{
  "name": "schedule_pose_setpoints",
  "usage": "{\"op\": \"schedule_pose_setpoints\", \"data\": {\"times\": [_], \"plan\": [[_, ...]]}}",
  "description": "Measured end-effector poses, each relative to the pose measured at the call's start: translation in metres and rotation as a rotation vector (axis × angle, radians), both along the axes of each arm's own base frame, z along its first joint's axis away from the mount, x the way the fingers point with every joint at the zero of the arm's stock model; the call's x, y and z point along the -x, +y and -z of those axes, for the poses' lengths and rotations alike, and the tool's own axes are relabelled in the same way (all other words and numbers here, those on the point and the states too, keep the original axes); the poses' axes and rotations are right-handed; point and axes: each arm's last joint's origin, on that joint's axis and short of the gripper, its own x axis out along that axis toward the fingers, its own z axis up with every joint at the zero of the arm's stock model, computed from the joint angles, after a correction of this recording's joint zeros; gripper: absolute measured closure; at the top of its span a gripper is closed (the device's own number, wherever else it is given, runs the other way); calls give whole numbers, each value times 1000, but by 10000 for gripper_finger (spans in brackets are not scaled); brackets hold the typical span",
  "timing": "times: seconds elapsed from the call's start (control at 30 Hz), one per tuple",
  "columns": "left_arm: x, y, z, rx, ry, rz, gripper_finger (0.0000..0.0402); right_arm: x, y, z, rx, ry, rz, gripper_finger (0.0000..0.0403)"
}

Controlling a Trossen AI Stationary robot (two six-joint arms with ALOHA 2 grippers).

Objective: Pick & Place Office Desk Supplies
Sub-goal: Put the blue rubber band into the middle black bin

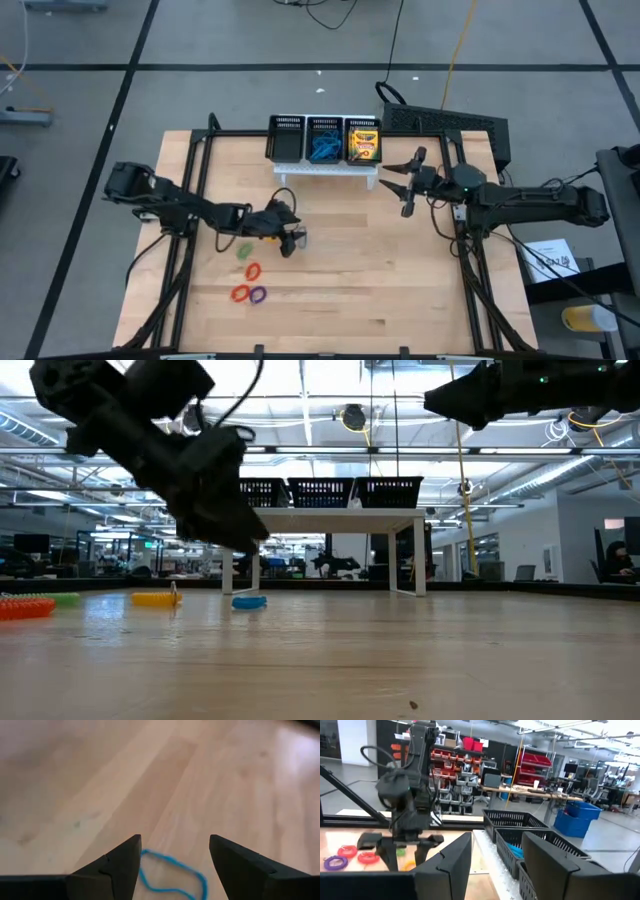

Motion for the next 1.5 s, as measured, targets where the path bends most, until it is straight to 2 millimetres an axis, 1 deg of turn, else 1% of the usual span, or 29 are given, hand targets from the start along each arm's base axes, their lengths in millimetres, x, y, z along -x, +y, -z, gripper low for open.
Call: {"op": "schedule_pose_setpoints", "data": {"times": [0.13, 0.27, 0.4, 0.6, 0.67, 0.73, 0.8, 1.03, 1.17, 1.23, 1.37, 1.5], "plan": [[-2, 0, 19, 7, 69, -14, 156, 3, 1, 2, 10, -4, 0, 238], [-2, 1, 35, -29, 132, -54, 156, 4, 1, 3, 11, -2, -1, 238], [-2, 2, 42, -46, 155, -92, 156, 4, 1, 3, 11, -2, -1, 238], [-2, 0, 47, -78, 174, -72, 156, 4, 1, 3, 11, -2, -1, 238], [-2, -2, 47, -79, 179, -65, 162, 4, 1, 3, 14, -1, -1, 238], [-1, -2, 49, -85, 191, -59, 179, 4, 1, 3, 15, -1, -1, 238], [0, -3, 50, -104, 211, -37, 206, 4, 1, 3, 15, -1, -1, 238], [1, -5, 51, -106, 236, 1, 326, 4, 1, 3, 14, 0, -1, 238], [1, -6, 52, -94, 239, 9, 384, 4, 1, 3, 14, 0, -1, 238], [1, -6, 52, -92, 237, 9, 394, 3, 1, 3, 14, 2, -1, 238], [-1, -6, 50, -96, 205, 16, 394, 3, 1, 4, 13, 7, -1, 238], [-4, -7, 44, -120, 152, 59, 396, 3, 1, 4, 14, 6, -1, 238]]}}
